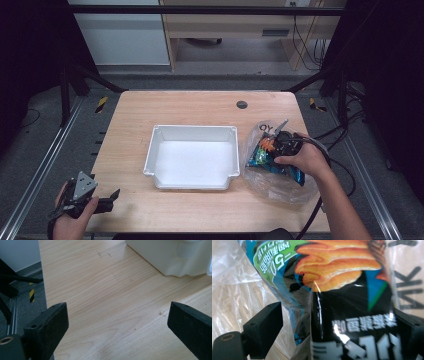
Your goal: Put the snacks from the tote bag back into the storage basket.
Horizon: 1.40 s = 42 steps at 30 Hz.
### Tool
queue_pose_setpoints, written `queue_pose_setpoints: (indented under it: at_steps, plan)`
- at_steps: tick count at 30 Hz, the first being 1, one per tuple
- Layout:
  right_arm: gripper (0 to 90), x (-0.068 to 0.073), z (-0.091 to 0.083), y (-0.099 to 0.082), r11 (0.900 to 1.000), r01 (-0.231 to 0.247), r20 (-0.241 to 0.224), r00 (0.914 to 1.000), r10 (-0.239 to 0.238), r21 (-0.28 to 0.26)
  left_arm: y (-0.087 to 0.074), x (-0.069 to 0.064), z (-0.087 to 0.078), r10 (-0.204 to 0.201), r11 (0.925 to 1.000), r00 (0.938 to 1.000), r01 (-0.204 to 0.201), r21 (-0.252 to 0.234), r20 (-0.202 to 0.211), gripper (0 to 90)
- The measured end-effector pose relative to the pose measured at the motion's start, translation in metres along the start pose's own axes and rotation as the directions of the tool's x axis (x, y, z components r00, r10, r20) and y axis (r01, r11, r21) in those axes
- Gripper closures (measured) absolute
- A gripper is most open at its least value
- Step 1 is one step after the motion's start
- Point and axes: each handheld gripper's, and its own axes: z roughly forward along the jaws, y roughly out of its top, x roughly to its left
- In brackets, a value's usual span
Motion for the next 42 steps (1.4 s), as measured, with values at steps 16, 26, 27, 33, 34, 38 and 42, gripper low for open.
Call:
queue_pose_setpoints:
  at_steps: [16,26,27,33,34,38,42]
  plan:
    - [40.0,0.003,-0.017,-0.016,0.9981,0.047,0.017,0.9988,-0.046,-0.041,0.001,-0.002,0.000,0.017,0.9998,0.9998,-0.017,0.011,0.008,3.0]
    - [41.5,0.015,-0.053,-0.026,0.9875,0.007,0.075,0.9972,0.005,-0.158,-0.003,0.000,-0.001,0.005,0.9999,0.9999,-0.005,0.017,-0.010,3.0]
    - [41.6,0.016,-0.055,-0.026,0.9853,0.011,0.079,0.9969,0.003,-0.170,-0.004,0.000,-0.001,0.004,0.9997,1.0000,-0.003,0.023,-0.008,3.0]
    - [42.7,0.018,-0.073,-0.024,0.9738,0.014,0.106,0.9943,0.010,-0.227,-0.004,0.002,0.000,-0.007,0.9997,1.0000,0.007,0.022,-0.006,3.0]
    - [42.8,0.018,-0.075,-0.024,0.9713,0.010,0.103,0.9945,0.015,-0.237,-0.004,0.002,0.001,-0.005,0.9997,1.0000,0.005,0.026,-0.006,3.0]
    - [43.3,0.015,-0.081,-0.021,0.9627,0.015,0.103,0.9946,0.014,-0.270,-0.004,0.004,0.003,-0.008,0.9994,1.0000,0.009,0.032,-0.005,3.1]
    - [43.7,0.014,-0.090,-0.018,0.9494,0.013,0.107,0.9940,0.022,-0.314,-0.004,0.005,0.003,-0.012,0.9994,0.9999,0.012,0.033,-0.004,3.1]
